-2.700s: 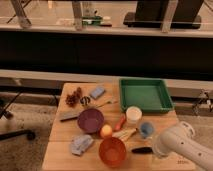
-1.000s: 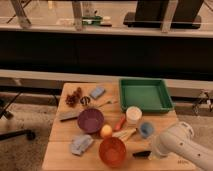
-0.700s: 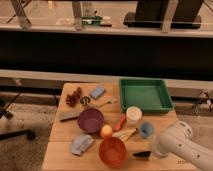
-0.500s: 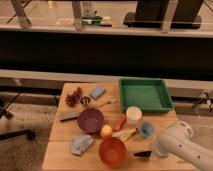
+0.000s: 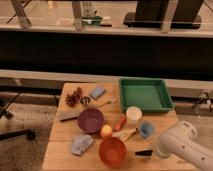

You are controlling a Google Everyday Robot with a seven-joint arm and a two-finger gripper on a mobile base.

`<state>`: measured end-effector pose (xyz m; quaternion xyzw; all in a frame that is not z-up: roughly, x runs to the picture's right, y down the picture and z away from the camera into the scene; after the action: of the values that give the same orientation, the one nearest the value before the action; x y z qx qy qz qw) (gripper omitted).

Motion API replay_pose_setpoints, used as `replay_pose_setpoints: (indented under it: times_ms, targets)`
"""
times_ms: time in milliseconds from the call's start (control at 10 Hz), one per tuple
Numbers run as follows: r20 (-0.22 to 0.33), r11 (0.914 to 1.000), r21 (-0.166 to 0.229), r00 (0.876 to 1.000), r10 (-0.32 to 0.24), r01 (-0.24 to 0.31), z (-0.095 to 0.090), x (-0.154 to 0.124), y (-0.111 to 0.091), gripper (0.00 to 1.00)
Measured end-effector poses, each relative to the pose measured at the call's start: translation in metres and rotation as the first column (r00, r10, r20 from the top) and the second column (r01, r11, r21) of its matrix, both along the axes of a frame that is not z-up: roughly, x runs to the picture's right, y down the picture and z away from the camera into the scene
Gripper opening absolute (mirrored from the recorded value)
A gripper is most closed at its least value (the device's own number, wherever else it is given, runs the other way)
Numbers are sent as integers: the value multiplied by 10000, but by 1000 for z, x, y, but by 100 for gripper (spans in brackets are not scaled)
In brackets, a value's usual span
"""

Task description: Wipe red bowl with brush

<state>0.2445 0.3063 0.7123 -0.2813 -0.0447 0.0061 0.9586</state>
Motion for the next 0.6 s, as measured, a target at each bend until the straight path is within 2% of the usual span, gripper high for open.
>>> replay_pose_setpoints:
  times_ms: [600]
  targets:
    - [427, 9950, 348, 9948, 920, -935, -26, 7, -21, 0]
